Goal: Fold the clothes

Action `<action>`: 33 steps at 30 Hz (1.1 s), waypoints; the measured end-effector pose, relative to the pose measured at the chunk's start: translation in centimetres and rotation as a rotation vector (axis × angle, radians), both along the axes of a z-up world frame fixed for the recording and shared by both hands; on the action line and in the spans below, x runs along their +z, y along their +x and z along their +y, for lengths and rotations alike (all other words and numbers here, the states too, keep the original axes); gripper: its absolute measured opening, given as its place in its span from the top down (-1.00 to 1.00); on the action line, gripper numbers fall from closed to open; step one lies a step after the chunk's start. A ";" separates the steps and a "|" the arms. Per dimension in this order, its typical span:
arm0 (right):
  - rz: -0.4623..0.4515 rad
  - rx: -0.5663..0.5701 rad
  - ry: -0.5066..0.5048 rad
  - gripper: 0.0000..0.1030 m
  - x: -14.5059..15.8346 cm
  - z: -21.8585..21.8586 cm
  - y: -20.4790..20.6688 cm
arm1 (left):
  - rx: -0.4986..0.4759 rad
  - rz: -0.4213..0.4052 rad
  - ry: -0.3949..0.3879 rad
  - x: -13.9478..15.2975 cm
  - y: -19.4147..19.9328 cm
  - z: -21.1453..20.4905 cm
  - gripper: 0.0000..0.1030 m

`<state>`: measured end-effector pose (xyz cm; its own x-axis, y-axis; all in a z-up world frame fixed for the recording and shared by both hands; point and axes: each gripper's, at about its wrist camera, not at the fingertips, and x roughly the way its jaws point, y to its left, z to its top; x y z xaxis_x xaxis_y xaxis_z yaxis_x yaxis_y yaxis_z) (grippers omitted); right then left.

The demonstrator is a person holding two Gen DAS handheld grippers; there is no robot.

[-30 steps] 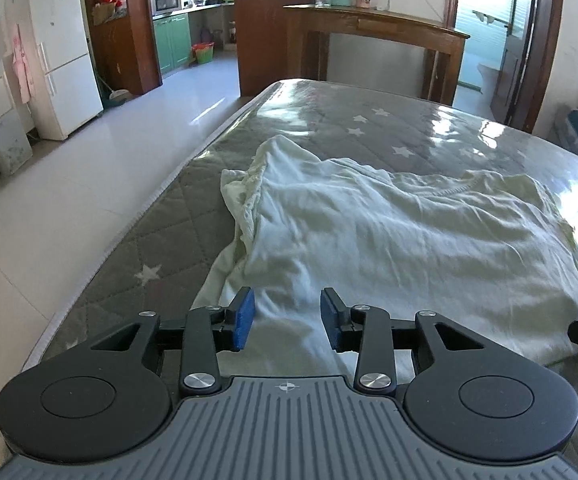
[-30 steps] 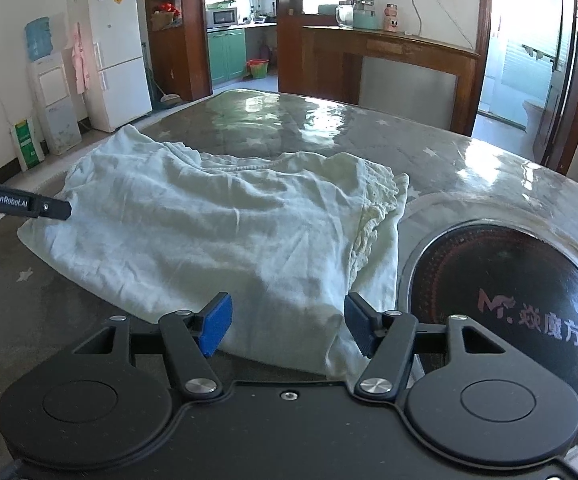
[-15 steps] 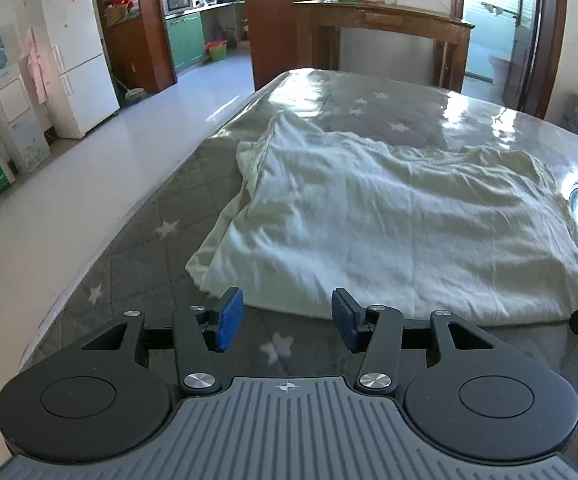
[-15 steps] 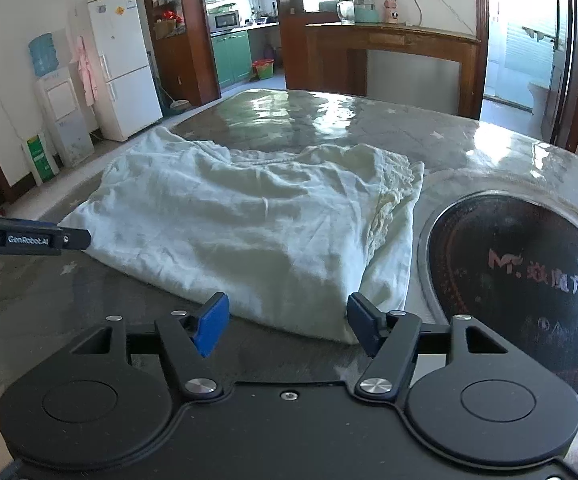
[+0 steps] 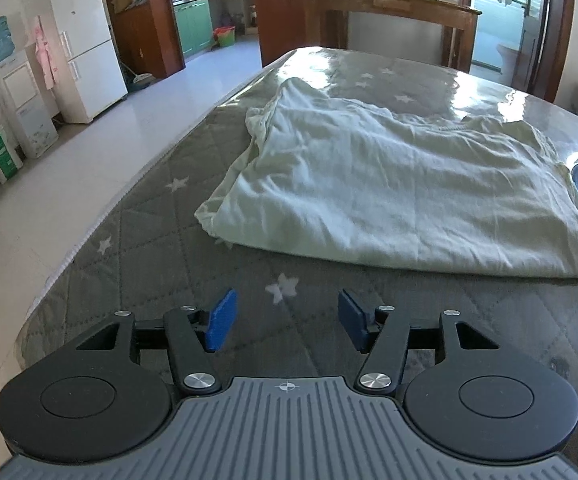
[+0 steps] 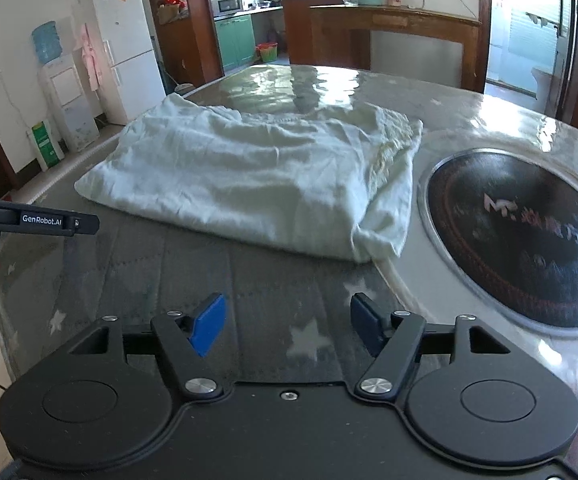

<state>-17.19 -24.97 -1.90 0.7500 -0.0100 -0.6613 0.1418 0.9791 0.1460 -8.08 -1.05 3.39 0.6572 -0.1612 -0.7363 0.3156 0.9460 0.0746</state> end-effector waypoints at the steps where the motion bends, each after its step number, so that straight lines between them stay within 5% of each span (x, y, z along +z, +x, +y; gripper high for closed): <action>1: -0.001 -0.003 -0.008 -0.45 -0.1 0.1 -0.3 | 0.006 -0.002 -0.002 -0.1 -0.1 0.1 -0.20; 17: -0.048 -0.054 -0.081 -0.63 -1.3 -1.4 -3.9 | 0.138 -0.026 -0.034 -0.6 0.5 2.9 -0.36; 33: -0.086 -0.403 -0.105 -0.65 -2.1 -12.2 -8.6 | 0.272 -0.063 -0.067 -1.2 4.6 5.8 -0.55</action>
<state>-25.83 -37.12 -3.95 0.7244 -0.3778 -0.5766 0.5080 0.8580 0.0760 -3.50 4.74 2.17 0.7268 -0.0194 -0.6865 0.0459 0.9987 0.0203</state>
